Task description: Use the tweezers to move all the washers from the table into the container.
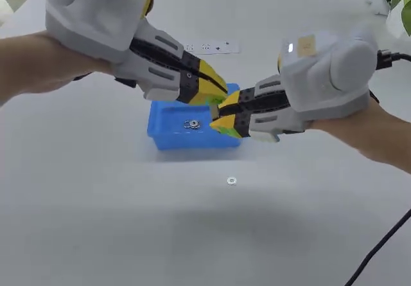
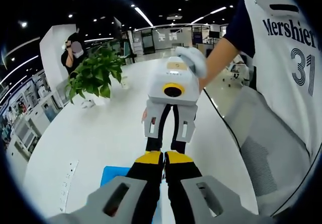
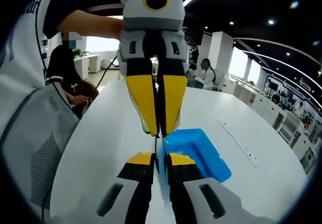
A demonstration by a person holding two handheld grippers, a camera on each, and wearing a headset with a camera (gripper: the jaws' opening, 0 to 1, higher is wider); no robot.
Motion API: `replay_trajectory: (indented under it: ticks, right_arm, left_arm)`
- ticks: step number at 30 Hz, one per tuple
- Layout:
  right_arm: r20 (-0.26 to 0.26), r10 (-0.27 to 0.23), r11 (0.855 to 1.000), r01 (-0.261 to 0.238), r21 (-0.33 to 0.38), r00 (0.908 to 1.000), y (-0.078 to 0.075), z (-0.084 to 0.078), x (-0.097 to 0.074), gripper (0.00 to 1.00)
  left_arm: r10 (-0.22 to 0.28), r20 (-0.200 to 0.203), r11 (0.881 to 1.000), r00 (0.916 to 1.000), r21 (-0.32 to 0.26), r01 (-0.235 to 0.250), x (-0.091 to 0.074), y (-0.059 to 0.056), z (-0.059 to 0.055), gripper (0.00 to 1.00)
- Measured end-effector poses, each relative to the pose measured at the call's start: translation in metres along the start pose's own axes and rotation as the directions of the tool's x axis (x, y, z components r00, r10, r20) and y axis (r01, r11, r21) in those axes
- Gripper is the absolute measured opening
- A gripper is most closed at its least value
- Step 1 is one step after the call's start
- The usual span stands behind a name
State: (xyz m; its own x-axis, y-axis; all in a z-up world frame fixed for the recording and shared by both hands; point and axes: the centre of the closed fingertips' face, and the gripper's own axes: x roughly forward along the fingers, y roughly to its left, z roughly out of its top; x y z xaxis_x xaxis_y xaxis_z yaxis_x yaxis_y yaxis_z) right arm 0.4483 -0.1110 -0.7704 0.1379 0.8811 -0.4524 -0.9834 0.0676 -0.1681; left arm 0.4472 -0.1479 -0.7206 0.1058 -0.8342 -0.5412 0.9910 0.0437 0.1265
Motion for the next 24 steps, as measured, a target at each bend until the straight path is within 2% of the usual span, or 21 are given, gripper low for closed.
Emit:
replay_trajectory:
  ticks: [3,5,6,10,12,15,19,24]
  right_arm:
    - [-0.001,0.01,1.0,-0.01,0.008,0.9999,0.009,-0.003,-0.002,0.11]
    - [0.001,0.015,1.0,-0.015,0.016,0.9999,0.015,-0.006,-0.003,0.11]
    - [0.0,0.018,1.0,-0.018,0.017,0.9998,0.018,-0.007,-0.003,0.11]
    - [0.004,0.028,0.999,-0.028,0.023,0.9996,0.027,-0.011,-0.004,0.11]
    - [0.013,0.039,0.999,-0.039,0.035,0.9992,0.031,-0.012,-0.003,0.11]
    - [-0.002,0.059,0.997,-0.059,0.046,0.9982,0.039,-0.021,-0.001,0.11]
    - [-0.019,0.07,0.997,-0.069,0.041,0.9974,0.046,-0.03,0.002,0.11]
    - [-0.011,0.059,0.995,-0.058,0.079,0.9982,0.048,-0.037,0.002,0.11]
  left_arm:
    - [0.0,0.006,1.0,1.0,-0.01,0.0,0.004,-0.011,0.001,0.05]
    - [0.001,0.012,1.0,0.9999,-0.023,-0.001,0.006,-0.013,-0.005,0.05]
    - [0.001,0.013,1.0,0.9999,-0.027,-0.001,0.005,-0.02,-0.001,0.05]
    - [-0.002,0.016,0.999,0.9999,-0.051,0.003,0.012,-0.031,-0.004,0.05]
    - [-0.003,0.004,0.998,1.0,-0.056,0.004,0.016,-0.036,-0.011,0.05]
    - [-0.013,0.008,0.997,0.9999,-0.076,0.013,0.021,-0.043,-0.016,0.05]
    - [-0.019,0.015,0.995,0.9997,-0.099,0.02,0.026,-0.048,-0.022,0.05]
    - [-0.03,0.022,0.993,0.9993,-0.111,0.032,0.032,-0.049,-0.024,0.05]
